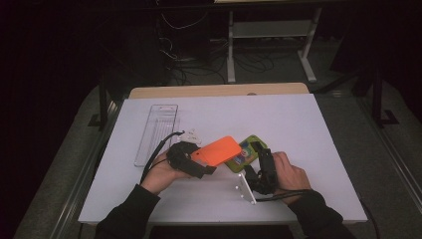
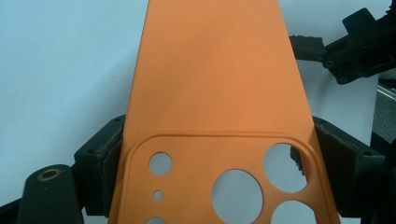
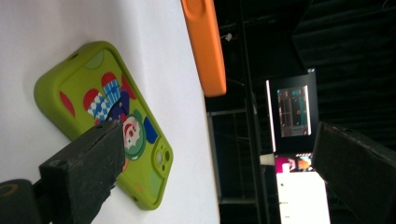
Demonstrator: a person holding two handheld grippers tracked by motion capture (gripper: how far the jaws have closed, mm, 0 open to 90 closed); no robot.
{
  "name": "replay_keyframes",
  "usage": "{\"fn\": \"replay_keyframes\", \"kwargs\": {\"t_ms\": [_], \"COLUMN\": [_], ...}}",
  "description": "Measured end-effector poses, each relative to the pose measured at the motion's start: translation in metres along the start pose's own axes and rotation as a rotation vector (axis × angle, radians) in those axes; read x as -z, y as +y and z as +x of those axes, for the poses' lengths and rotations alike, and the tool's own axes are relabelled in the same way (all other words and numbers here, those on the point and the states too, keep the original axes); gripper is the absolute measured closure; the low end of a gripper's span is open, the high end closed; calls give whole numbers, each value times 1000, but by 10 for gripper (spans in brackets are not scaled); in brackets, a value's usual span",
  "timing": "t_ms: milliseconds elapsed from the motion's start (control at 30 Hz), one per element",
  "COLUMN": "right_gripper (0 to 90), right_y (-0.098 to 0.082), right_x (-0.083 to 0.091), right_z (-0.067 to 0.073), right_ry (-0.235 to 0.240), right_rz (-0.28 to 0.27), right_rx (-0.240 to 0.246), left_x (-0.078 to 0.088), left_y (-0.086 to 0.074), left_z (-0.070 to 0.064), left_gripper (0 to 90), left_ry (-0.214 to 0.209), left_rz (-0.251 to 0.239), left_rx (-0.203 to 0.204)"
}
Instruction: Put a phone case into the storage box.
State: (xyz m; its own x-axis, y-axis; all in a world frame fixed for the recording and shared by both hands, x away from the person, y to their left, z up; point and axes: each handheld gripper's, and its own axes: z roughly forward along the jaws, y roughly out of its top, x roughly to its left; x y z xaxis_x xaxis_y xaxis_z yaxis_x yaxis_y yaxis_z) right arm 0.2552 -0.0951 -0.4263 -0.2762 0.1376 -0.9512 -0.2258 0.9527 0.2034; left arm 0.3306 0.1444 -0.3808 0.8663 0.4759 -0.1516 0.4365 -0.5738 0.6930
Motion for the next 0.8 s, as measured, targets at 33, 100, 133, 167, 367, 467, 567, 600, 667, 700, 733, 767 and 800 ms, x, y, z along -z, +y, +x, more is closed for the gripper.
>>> {"fn": "replay_keyframes", "kwargs": {"t_ms": [33, 100, 133, 167, 367, 467, 567, 600, 667, 700, 733, 767, 800], "right_gripper": [21, 32, 34, 37, 50, 74, 100, 119, 130, 136, 146, 159, 176], "right_y": [1, 3, 4, 6, 15, 20, 25, 27, 31, 32, 34, 36, 37], "right_x": [0, -1, -1, -1, -5, -6, -8, -9, -9, -10, -10, -11, -11], "right_z": [0, 0, 1, 1, 2, 2, 1, 1, 2, 2, 4, 4, 4], "right_ry": [-9, -9, -2, -6, -39, -30, -52, -53, -62, -74, -89, -91, -88], "right_rz": [-1, -9, -11, -16, -57, -57, -76, -82, -89, -97, -106, -110, -115], "right_rx": [5, 16, 15, 20, 62, 59, 84, 93, 107, 118, 98, 98, 105], "left_x": [0, -1, -2, -1, -1, -1, 1, 0, 0, 0, 0, 0, 0], "left_y": [0, 0, 1, 1, 2, 2, 2, 2, 2, 2, 2, 2, 2], "left_z": [-1, -2, -2, -3, -3, -4, -2, -2, -3, -2, -2, -2, -2], "left_gripper": [157, 157, 157, 157, 157, 157, 157, 158, 157, 158, 157, 157, 157], "left_ry": [-3, -5, -4, -1, -2, -2, -3, -6, -4, -6, -8, -10, -13], "left_rz": [-1, -11, -13, -13, 8, -4, 14, 5, 2, 4, 3, 3, 6], "left_rx": [8, 9, 11, 6, -15, -7, -31, -21, -13, -14, -14, -17, -18]}}
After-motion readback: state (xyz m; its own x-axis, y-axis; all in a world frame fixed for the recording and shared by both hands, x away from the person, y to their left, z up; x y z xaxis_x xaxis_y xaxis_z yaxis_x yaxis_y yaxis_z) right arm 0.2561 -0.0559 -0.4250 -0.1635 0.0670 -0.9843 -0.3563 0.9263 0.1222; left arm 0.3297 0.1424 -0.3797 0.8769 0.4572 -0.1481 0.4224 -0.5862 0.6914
